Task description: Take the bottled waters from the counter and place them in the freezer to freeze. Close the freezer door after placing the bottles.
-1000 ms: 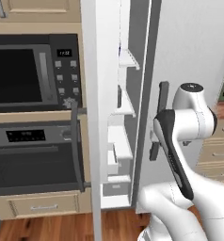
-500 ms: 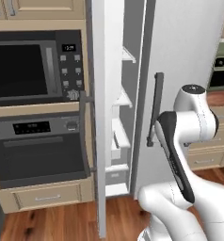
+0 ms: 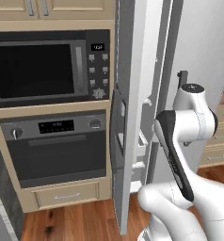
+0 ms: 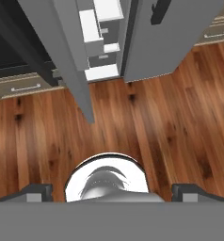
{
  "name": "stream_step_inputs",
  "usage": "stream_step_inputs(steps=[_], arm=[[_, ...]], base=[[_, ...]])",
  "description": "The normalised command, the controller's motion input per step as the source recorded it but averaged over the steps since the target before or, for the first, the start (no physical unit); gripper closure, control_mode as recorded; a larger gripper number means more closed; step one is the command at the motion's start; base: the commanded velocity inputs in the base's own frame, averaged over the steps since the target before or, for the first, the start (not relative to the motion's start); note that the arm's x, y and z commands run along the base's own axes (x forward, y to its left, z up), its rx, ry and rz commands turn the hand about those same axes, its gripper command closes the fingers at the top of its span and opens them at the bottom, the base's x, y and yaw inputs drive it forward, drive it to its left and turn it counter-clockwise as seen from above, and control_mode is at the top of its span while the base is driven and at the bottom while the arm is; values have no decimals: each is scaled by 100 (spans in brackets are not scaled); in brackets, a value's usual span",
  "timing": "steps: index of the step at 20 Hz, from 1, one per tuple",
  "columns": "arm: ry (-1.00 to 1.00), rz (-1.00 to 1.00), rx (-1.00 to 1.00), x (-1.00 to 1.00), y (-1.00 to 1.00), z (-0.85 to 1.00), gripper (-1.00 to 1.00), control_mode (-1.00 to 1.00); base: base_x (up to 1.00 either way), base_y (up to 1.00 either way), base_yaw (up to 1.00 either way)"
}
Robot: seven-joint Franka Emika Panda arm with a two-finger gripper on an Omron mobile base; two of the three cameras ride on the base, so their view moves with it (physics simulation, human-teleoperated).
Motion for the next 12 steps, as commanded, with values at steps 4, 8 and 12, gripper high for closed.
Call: stream_step_inputs(steps=[4,8,12], arm=[[0,0,0,0,0,0,-100,100],[0,0,0,0,0,0,-100,100],[0,0,0,0,0,0,-100,100]], base=[[14,33,-10],[29,8,-4],[21,4,-1]])
